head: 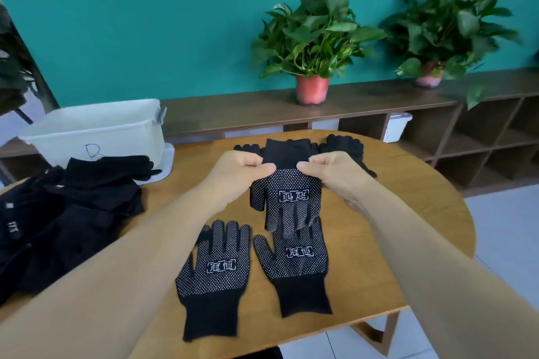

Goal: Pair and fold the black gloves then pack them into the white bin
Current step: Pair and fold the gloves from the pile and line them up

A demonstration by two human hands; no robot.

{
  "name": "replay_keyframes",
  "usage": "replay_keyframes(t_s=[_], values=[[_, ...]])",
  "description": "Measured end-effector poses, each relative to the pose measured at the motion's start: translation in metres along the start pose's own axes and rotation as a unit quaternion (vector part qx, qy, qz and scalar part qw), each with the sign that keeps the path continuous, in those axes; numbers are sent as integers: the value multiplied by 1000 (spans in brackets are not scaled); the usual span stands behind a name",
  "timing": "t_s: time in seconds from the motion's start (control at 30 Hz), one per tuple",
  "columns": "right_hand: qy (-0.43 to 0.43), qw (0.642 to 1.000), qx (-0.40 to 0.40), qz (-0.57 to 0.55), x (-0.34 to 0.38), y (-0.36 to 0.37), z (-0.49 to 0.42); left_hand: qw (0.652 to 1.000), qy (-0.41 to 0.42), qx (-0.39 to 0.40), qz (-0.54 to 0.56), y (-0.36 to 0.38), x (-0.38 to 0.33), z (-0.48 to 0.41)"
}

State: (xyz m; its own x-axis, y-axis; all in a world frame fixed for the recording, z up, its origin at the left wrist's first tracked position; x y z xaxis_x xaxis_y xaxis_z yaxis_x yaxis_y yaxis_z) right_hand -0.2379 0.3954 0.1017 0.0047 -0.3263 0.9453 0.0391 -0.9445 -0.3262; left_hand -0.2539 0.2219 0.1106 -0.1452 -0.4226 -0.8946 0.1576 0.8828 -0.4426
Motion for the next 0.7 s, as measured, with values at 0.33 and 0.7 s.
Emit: replay_keyframes(t_s=[0.33,0.7], values=[[-11,999,-22,48,-35,-7,-12,999,15,10,-50,29,27,-27],[-63,993,11,101,-35,3,29,992,72,25,-104,39,38,14]])
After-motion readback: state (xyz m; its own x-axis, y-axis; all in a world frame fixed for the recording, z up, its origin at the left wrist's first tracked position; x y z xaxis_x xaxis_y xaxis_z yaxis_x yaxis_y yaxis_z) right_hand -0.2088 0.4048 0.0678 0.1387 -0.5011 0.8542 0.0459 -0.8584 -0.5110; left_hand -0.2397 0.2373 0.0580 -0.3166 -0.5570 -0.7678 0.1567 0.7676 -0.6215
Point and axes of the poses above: each hand's wrist, its own z-axis away from the middle knuckle, its own y-axis out of the palm, x = y × z, the point moved 10 cm from there along -z, towards the middle knuckle, and after that the axes turned 1 degree about -x, right-handed, at the moved point
